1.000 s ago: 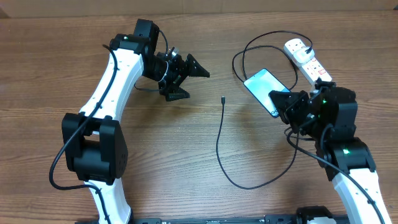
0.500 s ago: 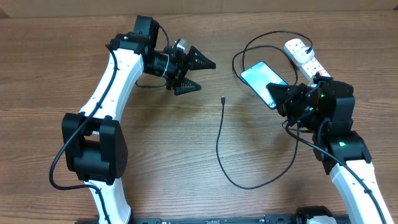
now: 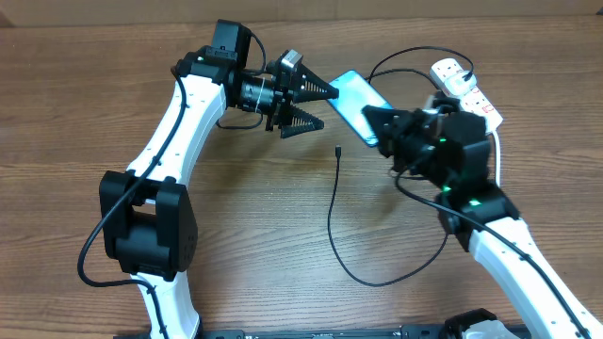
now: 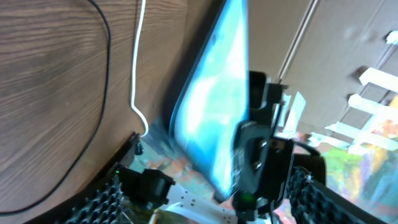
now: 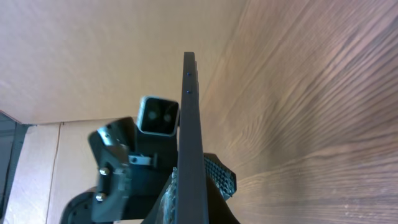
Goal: Plug charger to phone and switch on socket
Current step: 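Regrasp the phone with the left gripper from the right gripper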
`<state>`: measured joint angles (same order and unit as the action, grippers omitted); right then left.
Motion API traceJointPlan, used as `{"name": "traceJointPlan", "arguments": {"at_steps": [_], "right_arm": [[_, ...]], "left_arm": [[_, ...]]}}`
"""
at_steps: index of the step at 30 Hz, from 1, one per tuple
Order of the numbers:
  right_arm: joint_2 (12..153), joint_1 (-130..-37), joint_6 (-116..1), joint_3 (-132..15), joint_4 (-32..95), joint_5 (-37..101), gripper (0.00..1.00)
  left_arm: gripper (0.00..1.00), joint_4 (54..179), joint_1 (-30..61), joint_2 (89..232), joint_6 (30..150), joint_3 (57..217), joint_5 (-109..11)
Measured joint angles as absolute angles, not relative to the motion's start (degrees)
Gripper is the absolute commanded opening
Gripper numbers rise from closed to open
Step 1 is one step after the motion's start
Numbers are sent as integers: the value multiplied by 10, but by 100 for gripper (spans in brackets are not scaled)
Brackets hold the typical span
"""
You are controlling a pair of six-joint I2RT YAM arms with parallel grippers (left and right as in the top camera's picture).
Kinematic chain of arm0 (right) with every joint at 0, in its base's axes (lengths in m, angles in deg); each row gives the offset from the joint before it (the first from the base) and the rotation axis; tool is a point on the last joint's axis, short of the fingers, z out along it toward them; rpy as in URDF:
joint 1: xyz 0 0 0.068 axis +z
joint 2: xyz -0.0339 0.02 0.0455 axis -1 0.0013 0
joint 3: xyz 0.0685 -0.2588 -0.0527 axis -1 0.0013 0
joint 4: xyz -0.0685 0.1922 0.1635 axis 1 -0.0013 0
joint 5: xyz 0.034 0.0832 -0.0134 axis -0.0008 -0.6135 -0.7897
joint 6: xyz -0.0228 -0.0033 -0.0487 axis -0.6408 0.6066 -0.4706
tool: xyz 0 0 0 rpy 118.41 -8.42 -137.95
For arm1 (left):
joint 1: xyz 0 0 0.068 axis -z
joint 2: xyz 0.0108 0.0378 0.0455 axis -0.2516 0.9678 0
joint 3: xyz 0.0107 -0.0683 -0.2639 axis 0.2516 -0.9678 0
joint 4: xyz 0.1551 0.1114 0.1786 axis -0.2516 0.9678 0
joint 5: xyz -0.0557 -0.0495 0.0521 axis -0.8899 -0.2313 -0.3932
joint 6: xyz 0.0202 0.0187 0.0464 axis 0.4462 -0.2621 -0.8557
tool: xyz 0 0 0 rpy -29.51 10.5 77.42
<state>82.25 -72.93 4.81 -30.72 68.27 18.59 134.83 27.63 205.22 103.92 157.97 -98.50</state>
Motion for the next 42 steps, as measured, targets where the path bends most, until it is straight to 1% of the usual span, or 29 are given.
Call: {"name": "traceJointPlan", "arguments": {"at_steps": [2,7,9,11,14,16,18,27,29,36,37,38,42], "right_arm": [[835,-705,65,-307,702,209,4],[859,-644,106,-307,737,284,4],[868,-624,123,-307,746,312,4],[878,-609,139,-307,761,335,4],[880,-602,150,-308,766,353,4],[881,-601,155,-309,769,361,4],[881,-601,157,-309,771,370,4],[881,-601,174,-311,776,410,4],[881,-601,178,-312,777,419,4],[881,-601,211,-314,779,436,4],[881,-601,213,-314,780,437,4],[881,-602,216,-314,780,437,4],[881,-603,238,-315,782,439,4]], "left_arm": [[74,1338,276,2052,1049,1580,-990],[66,1313,277,2052,1077,1580,-990],[57,1306,277,2052,1092,1580,-988],[46,1298,277,2052,1106,1580,-981],[31,1298,277,2052,1126,1580,-963],[24,1289,277,2052,1140,1580,-947],[20,1267,280,2052,1164,1579,-932],[20,1165,299,2052,1269,1579,-888],[14,1144,304,2052,1288,1579,-877],[13,1109,316,2052,1330,1579,-852],[11,1105,317,2052,1334,1579,-848],[7,1104,318,2052,1336,1579,-846],[4,1089,318,2052,1347,1579,-841]]}}
